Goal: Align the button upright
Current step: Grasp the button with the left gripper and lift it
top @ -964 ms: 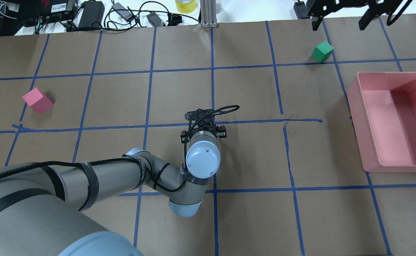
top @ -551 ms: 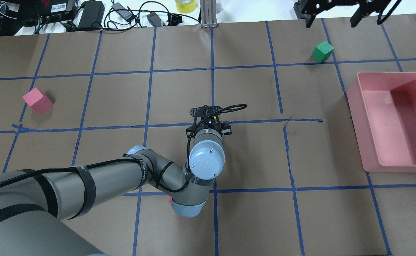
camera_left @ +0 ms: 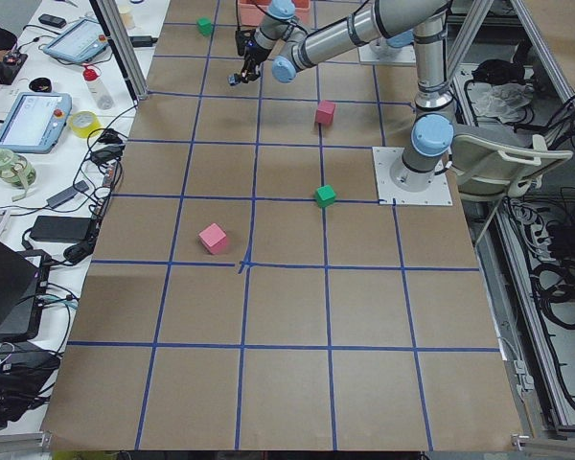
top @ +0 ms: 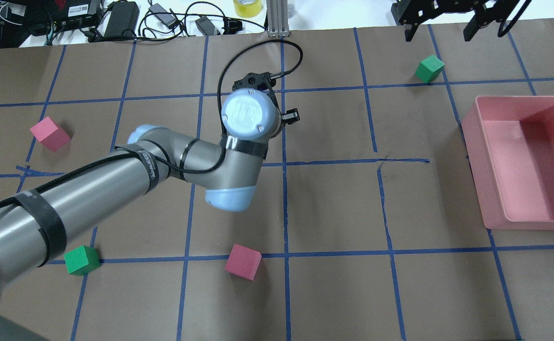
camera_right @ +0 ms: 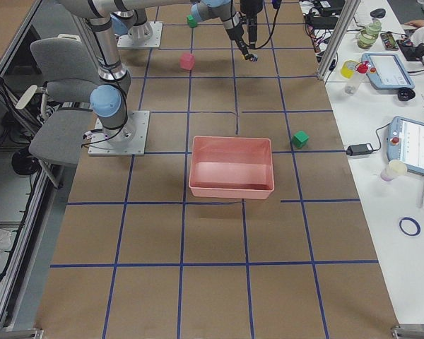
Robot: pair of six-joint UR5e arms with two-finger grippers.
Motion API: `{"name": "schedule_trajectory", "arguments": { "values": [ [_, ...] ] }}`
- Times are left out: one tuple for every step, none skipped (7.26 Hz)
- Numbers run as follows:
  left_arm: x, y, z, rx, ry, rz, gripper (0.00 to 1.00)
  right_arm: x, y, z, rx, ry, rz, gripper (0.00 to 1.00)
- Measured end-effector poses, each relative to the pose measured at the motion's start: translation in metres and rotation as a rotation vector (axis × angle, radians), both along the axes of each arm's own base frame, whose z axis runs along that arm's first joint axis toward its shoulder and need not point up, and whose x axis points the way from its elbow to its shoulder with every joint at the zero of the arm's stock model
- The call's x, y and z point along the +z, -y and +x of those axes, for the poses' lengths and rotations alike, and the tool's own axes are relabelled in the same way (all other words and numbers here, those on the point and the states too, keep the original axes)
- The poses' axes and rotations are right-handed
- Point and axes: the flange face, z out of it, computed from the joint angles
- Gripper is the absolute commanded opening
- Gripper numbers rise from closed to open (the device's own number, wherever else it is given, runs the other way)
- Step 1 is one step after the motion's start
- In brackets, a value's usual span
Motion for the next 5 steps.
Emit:
{"name": "schedule_trajectory", "arguments": {
  "values": [
    [0.011,0.005,-0.002,0.161,-0.105,0.126,0.0,-0.002,0.001,0.003,0.005,0.015,0.002,1.0],
    [0.009,0.005,-0.007,0.381,-0.218,0.262,0.0,-0.004,0.002,0.006,0.01,0.044,0.005,1.0],
    [0.001,0.003,-0.012,0.567,-0.303,0.406,0.0,-0.007,0.004,0.007,0.011,0.06,0.011,1.0],
    [-0.01,0.003,-0.011,0.686,-0.339,0.53,0.0,-0.008,0.004,0.007,0.01,0.063,0.016,1.0],
    [-0.021,0.011,0.003,0.769,-0.378,0.646,0.0,-0.008,0.004,0.007,0.01,0.065,0.018,1.0]
  ]
}}
